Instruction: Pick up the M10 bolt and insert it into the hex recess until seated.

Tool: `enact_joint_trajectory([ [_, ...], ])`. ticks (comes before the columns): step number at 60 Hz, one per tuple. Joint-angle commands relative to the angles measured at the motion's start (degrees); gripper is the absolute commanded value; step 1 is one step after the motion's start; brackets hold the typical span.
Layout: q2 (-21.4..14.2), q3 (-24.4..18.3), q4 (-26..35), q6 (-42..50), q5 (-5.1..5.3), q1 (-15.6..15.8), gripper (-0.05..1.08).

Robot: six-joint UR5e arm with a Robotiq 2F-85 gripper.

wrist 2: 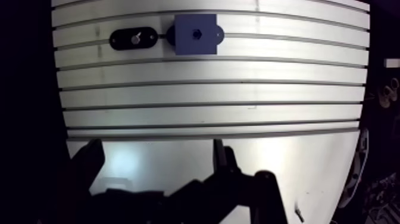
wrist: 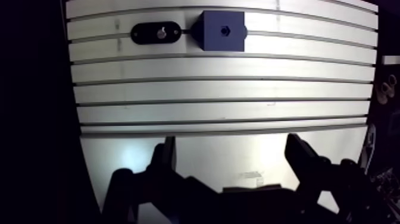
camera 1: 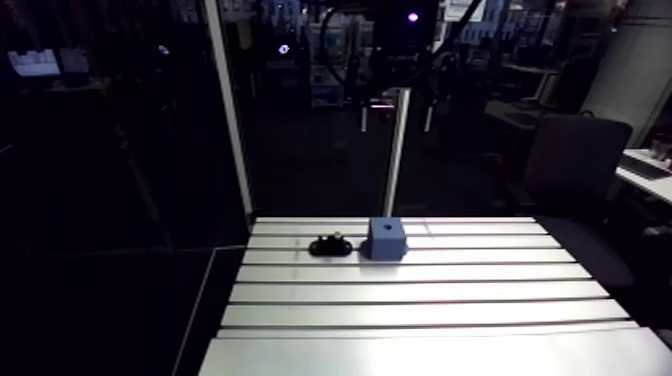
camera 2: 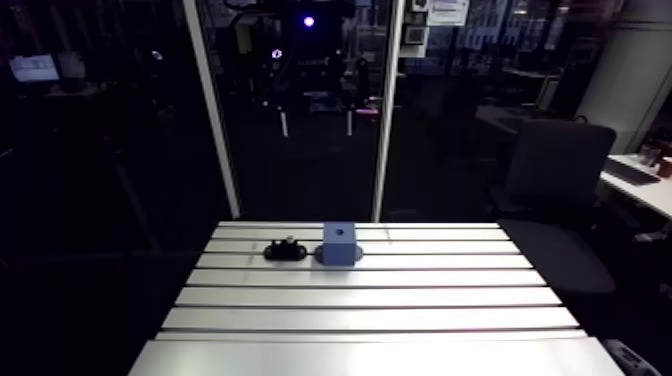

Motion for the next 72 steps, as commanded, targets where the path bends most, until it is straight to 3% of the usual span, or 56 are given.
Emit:
enact_joint_trajectory([
  [1,-3.8,2.8,1.0,-2.9,1.94,1.8,0.00],
  [40,-3.3,3.8,0.7,-2.3,1.66,1.8,0.00],
  [52,-1.4,5.7,-7.8,-1.9,1.98,2.0,0.00],
  [72,6.6,7.7,-19.8,1.5,2.12,3.9,0.00],
])
